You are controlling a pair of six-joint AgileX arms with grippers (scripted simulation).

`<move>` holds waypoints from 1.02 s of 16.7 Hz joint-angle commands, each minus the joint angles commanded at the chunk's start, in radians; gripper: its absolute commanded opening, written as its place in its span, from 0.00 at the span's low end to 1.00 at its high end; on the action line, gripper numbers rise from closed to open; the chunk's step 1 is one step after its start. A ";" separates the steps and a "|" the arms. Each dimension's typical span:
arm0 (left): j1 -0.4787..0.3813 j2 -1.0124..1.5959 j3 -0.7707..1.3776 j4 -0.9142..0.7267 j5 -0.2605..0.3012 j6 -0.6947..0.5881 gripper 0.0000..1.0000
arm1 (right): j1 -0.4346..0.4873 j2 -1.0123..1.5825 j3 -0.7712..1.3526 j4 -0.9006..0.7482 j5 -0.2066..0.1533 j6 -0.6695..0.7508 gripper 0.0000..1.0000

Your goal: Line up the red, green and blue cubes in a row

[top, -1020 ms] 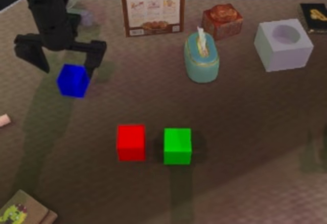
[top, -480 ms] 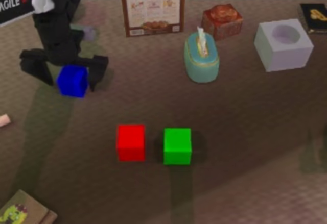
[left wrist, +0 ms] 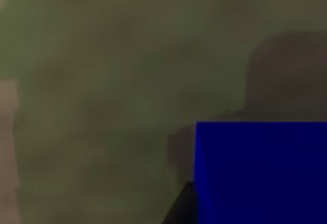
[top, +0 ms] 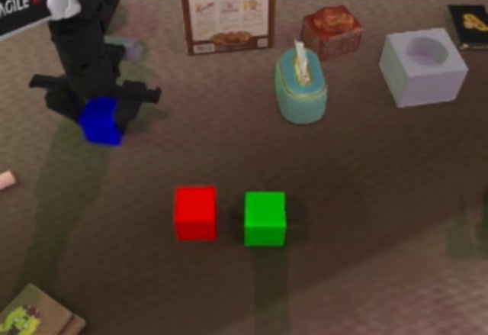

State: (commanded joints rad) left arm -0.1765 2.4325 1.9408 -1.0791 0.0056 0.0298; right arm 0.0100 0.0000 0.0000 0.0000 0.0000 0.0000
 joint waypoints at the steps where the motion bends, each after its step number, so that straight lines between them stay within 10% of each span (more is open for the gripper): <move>1: 0.000 0.000 0.000 0.000 0.000 0.000 0.25 | 0.000 0.000 0.000 0.000 0.000 0.000 1.00; 5: 0.000 0.000 0.000 0.000 0.000 0.000 0.00 | 0.000 0.000 0.000 0.000 0.000 0.000 1.00; 17: 0.003 -0.014 0.068 -0.076 -0.002 0.000 0.00 | 0.000 0.000 0.000 0.000 0.000 0.000 1.00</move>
State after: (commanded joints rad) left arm -0.1739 2.4182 2.0085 -1.1552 0.0032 0.0300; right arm 0.0100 0.0000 0.0000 0.0000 0.0000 0.0000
